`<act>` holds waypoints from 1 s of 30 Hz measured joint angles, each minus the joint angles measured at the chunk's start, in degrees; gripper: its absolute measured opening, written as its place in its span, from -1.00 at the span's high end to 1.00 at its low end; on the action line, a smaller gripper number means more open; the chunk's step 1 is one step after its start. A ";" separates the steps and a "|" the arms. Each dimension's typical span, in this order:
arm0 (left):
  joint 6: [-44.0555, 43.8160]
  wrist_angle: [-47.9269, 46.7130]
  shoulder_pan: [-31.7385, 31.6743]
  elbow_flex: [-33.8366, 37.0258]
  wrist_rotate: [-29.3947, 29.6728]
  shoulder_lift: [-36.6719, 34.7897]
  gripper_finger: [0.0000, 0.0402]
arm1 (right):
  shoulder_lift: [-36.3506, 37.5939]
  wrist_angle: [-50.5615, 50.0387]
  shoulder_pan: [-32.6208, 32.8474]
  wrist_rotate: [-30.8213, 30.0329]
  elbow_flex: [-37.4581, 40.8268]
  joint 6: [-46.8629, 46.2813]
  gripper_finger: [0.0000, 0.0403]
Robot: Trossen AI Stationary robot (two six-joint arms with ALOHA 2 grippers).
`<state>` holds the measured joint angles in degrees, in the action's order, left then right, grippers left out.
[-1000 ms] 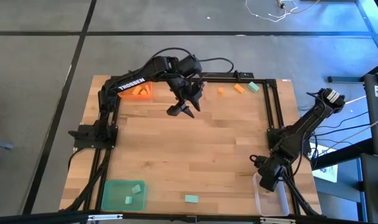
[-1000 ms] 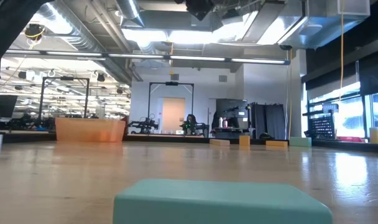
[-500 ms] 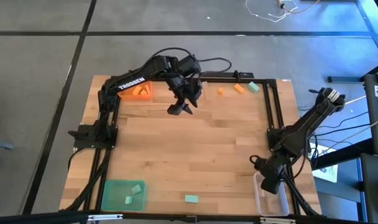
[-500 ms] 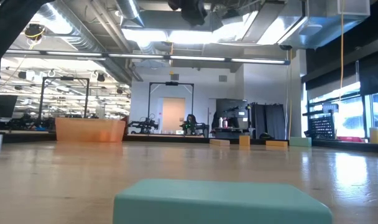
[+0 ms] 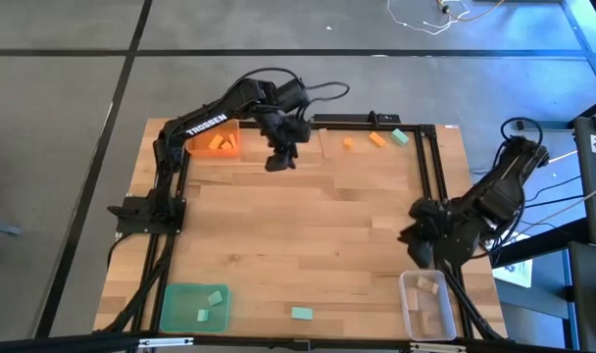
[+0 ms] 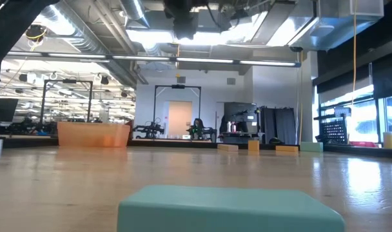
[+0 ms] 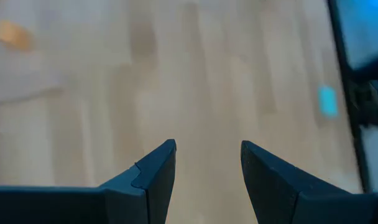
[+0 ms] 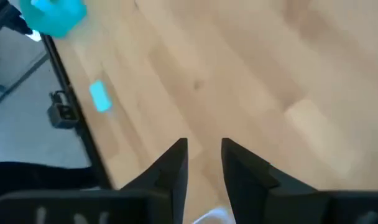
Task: Sort & place blocks by color
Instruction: Put the blue block into the blue bin
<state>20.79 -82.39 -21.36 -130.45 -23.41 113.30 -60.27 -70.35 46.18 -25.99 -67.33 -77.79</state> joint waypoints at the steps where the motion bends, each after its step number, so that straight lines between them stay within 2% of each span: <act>1: 1.30 -2.11 0.33 0.00 -1.13 0.00 0.14 | -0.03 -0.91 -0.64 -1.16 -0.62 1.48 0.52; 4: 3.02 -7.64 2.64 0.00 -4.96 0.00 0.14 | -0.04 -2.54 -3.66 -4.09 -1.54 4.34 0.52; 10: 0.04 -7.61 10.44 0.97 -8.91 0.18 0.14 | 0.08 -3.08 -9.66 -6.04 -1.88 9.12 0.52; 12: -1.93 -7.66 13.39 0.96 -8.21 0.11 0.14 | 0.07 -3.01 -10.97 -6.01 -1.88 10.54 0.52; 17: -9.43 -5.48 20.64 3.67 -1.01 0.07 0.14 | 0.07 -2.91 -12.53 -5.39 -1.88 10.86 0.52; 20: -15.39 -4.23 24.13 5.56 0.12 0.09 0.14 | 0.06 -2.85 -13.11 -3.73 -1.88 12.63 0.52; 23: -20.75 0.12 27.78 8.59 0.26 0.07 0.14 | 0.05 -2.82 -13.18 -0.69 -1.88 15.19 0.52; 26: -26.40 8.85 31.81 13.13 0.72 0.07 0.14 | 0.05 -2.71 -13.16 0.18 -1.88 18.67 0.52; 30: -33.45 18.96 37.35 18.40 5.34 0.07 0.14 | 0.04 -2.65 -13.18 0.18 -1.88 24.68 0.52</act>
<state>-12.66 -63.43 15.99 -112.05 -18.07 113.36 -60.24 -73.00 32.99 -25.81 -69.21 -53.11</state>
